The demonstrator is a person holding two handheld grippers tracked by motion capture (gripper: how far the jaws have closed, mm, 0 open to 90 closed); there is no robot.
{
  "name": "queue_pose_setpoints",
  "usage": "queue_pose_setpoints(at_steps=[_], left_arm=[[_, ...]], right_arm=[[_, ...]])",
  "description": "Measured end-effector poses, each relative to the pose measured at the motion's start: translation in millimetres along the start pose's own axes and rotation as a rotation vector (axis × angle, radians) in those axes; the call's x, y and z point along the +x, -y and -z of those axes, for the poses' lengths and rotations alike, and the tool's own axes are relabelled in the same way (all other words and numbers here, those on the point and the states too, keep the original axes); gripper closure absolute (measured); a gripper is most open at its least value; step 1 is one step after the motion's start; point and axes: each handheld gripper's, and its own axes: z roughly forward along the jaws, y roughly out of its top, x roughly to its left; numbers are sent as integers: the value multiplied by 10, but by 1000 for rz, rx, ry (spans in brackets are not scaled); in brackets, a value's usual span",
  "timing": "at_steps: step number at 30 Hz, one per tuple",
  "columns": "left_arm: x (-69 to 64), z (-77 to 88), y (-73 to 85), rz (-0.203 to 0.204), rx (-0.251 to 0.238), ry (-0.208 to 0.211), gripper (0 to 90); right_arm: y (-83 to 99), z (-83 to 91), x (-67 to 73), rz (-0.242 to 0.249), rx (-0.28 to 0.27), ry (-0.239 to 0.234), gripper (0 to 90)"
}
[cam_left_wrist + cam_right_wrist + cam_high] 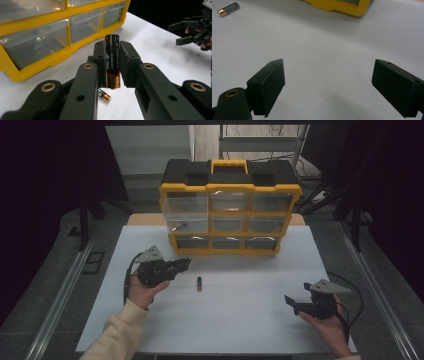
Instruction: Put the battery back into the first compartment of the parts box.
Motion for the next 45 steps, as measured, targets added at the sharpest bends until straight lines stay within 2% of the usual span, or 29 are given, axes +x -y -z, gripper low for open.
queue_pose_setpoints(at_steps=[15,31,37,45], left_arm=[[-90,145,-208,-22,-74,-1,774],[-165,224,-420,-42,-140,15,775],[-163,256,-514,-17,-148,10,775],[-193,286,-639,-27,-170,17,775]], right_arm=[[-5,2,1,0,-5,-6,118],[-5,3,-6,-3,-5,-5,118],[-8,6,2,-4,-7,-8,117],[-3,0,-6,-5,-3,-6,117]])
